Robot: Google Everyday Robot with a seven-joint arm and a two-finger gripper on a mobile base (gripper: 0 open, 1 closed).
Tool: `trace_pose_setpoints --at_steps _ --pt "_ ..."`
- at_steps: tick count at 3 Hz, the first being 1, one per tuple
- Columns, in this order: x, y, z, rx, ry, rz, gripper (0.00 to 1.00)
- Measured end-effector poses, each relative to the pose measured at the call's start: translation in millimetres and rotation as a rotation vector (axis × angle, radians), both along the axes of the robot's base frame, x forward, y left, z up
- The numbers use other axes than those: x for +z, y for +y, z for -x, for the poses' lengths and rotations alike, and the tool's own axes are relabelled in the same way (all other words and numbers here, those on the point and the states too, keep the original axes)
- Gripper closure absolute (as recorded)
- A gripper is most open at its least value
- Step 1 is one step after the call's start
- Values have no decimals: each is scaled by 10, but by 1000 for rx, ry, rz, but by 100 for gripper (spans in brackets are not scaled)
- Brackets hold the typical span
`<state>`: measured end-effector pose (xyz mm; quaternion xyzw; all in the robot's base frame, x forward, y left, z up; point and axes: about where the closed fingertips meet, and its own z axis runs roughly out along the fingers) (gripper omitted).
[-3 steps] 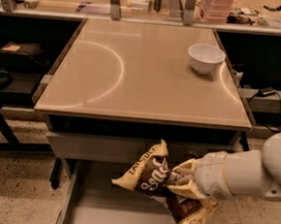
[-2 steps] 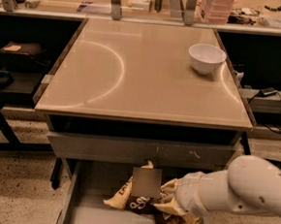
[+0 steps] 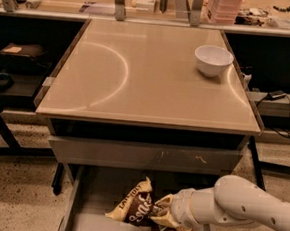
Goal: Place brown chip bag into middle drawer
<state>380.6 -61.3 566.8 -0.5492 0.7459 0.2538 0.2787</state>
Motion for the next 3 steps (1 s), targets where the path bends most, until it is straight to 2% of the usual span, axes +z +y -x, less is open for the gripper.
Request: trace_pose_setpoints --at_steps 1,2,3 --pt "-53 15 27 1 14 -8 100" --pt "-345 20 -31 -3 39 5 100" --pt "-915 64 -113 3 34 25 100"
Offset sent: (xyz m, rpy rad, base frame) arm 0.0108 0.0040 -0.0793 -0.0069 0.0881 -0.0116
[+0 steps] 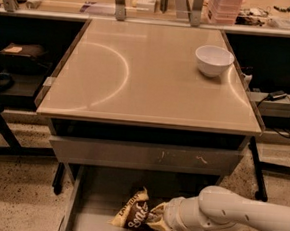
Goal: Place brown chip bag into middle drawer
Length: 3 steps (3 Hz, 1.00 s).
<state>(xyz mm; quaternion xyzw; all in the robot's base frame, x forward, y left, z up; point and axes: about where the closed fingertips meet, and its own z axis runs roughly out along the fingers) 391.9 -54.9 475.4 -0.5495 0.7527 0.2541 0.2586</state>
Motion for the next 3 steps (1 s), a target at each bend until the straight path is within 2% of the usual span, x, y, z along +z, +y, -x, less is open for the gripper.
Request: trace_pose_setpoints --at_steps 1,2,3 --pt "-436 71 -171 -11 -82 13 100" --pt "-646 128 -286 -13 -139 13 100" --pt "-646 128 -286 -13 -139 13 80"
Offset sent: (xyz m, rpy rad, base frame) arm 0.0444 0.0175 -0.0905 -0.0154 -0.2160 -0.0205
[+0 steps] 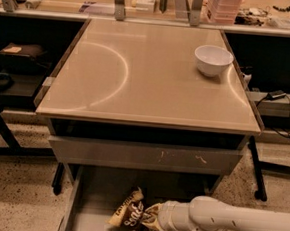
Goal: Place brown chip bag into middle drawer
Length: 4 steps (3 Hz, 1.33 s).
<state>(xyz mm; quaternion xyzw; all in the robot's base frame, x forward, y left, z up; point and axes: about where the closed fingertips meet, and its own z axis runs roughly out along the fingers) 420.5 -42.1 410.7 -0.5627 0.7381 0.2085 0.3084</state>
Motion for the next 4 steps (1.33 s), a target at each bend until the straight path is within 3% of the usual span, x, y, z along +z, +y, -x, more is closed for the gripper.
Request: trace_pose_setpoints --at_steps 3,4 --pt "0 0 0 0 0 0 12" --pt "0 1 0 0 0 0 0"
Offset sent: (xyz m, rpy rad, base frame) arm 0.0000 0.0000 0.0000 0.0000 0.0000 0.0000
